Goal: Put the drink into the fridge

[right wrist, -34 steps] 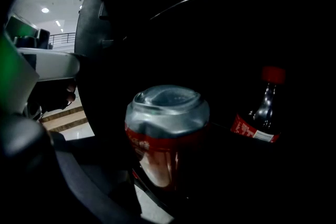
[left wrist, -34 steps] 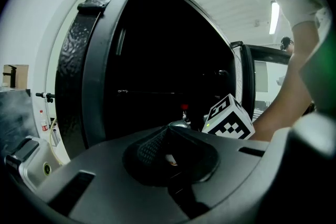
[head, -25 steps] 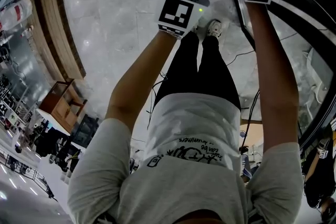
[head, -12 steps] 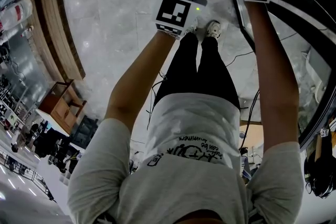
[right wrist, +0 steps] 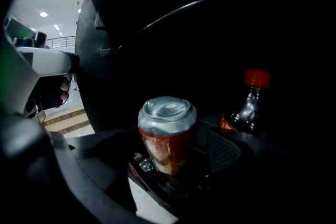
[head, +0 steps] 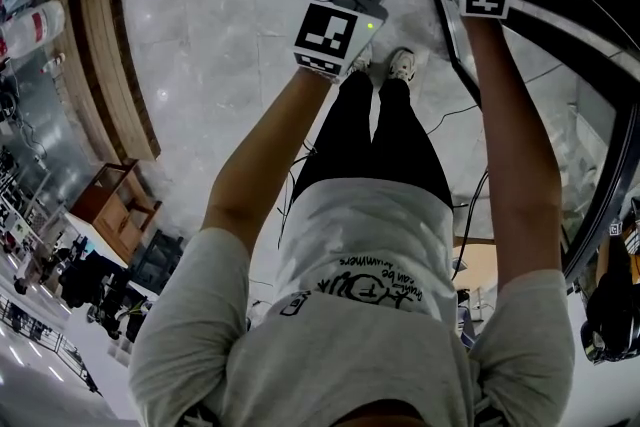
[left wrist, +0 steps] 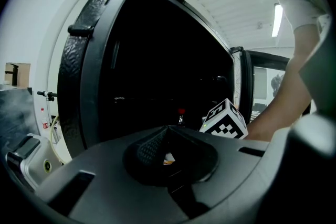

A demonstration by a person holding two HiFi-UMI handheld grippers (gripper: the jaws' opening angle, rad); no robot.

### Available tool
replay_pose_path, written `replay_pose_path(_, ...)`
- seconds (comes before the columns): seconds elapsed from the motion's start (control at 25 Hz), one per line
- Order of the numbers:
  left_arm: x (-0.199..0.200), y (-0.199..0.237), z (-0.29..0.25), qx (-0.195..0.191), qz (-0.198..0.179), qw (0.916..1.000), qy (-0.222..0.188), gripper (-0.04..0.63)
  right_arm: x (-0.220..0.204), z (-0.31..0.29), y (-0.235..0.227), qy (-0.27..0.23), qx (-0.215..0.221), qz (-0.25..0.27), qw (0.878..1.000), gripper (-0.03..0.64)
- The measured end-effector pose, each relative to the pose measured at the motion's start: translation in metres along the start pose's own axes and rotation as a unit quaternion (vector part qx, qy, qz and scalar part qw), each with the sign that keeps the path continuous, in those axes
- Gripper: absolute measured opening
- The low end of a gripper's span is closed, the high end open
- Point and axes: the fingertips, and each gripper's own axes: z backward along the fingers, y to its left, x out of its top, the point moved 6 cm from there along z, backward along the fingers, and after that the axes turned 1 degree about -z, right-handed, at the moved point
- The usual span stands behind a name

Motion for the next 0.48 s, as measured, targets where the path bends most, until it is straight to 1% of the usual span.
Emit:
replay_pose_path(0.16,0.005,-0.002,0.005,0.002,0.002,1.0000,0.000,0.021,-0.005,0.011,-0.001,0.012,-0.009,0.006,1.000,0.422)
replay_pose_path(0.24,0.008,-0.005,0.008,0.005,0.004,1.0000,0.000,0.021,-0.008,0.020,0.000,0.016,-0.010,0.005,1.000,0.408)
replay_pose_path(0.32,0.011,-0.009,0.011,0.006,0.005,1.0000,-0.001,0.021,-0.010,0.030,0.003,0.019,-0.008,0.002,1.000,0.384)
replay_pose_path(0.48,0.018,-0.012,0.020,0.007,0.007,0.9999,-0.001,0.021,-0.009,0.050,0.013,0.019,0.001,0.000,1.000,0.311)
